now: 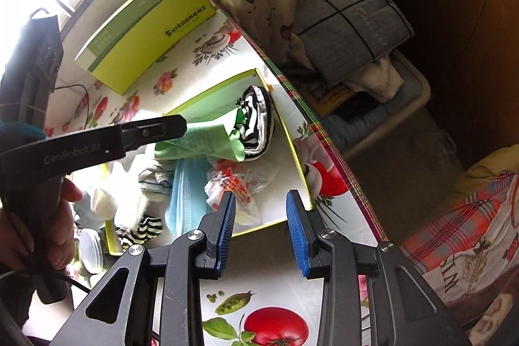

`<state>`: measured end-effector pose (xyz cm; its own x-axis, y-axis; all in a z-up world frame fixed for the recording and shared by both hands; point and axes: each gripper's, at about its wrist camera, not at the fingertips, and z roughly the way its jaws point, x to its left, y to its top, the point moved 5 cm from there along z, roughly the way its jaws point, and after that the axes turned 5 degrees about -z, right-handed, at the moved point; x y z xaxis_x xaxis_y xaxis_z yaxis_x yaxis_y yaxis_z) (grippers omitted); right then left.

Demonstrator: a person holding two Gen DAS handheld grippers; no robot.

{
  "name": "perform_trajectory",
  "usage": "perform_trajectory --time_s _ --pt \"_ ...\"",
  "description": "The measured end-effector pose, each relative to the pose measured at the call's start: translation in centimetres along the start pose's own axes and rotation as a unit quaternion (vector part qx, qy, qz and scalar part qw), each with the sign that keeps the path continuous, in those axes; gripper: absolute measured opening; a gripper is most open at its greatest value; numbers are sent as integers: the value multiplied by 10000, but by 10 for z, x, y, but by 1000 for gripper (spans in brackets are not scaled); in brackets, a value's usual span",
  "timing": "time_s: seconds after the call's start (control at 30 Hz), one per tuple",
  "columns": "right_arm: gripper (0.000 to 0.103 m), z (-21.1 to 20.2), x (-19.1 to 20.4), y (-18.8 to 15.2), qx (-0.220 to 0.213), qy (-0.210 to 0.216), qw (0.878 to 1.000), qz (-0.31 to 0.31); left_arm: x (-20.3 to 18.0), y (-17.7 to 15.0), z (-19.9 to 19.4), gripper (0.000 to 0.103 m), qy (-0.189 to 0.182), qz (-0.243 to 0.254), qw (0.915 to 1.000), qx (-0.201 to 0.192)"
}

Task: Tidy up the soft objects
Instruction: 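Open the right gripper to drop the sock into the lid while the left gripper releases the green cloth, then move both tools from the box lid back to the remaining items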

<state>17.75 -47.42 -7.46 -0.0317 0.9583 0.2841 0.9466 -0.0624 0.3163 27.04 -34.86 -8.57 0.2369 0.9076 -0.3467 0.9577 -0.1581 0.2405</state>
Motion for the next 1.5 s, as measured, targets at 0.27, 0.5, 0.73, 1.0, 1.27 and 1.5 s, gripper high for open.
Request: perform_trajectory --time_s 0.27,0.5,0.73,1.0,1.27,1.5 --pt "31 -5 30 5 -2 105 9995 -303 16 -21 -29 37 213 -89 9997 -92" --pt "32 -16 67 4 -24 131 9979 -632 33 -45 -63 37 412 -186 9984 -332" --pt "32 -22 111 -8 17 269 9937 -1091 57 -72 -99 37 631 -388 9954 -603" --pt "32 -21 164 -22 145 452 9862 -1585 91 -104 -126 37 871 -700 9908 -760" --pt "32 -16 205 -38 301 689 9789 -1901 121 -135 -147 37 1051 -1040 9851 -880" --pt "32 -11 238 -52 519 909 9702 -2183 146 -167 -151 37 1145 -1339 9809 -819"
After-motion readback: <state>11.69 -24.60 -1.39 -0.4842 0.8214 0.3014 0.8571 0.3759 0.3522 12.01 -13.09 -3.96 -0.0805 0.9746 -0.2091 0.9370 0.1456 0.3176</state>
